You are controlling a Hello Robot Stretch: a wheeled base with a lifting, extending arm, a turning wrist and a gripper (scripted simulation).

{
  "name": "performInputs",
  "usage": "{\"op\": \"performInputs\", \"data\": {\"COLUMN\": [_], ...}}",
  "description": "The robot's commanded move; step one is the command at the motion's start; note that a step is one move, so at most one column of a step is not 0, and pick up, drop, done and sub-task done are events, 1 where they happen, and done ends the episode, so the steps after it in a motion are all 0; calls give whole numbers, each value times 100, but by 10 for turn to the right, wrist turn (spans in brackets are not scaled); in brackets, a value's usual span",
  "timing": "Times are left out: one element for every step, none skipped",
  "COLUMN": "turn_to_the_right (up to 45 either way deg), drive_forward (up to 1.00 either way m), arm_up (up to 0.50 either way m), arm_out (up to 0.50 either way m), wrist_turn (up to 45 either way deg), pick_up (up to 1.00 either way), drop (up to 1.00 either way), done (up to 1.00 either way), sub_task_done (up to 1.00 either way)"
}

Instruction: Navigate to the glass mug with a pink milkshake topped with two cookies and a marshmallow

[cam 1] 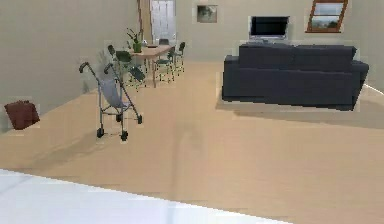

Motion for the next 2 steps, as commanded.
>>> {"op": "performInputs", "data": {"turn_to_the_right": [0, 0], "drive_forward": [100, 100], "arm_up": [0, 0], "arm_out": [0, 0], "wrist_turn": [0, 0], "pick_up": [0, 0], "drop": [0, 0], "done": [0, 0], "sub_task_done": [0, 0]}}
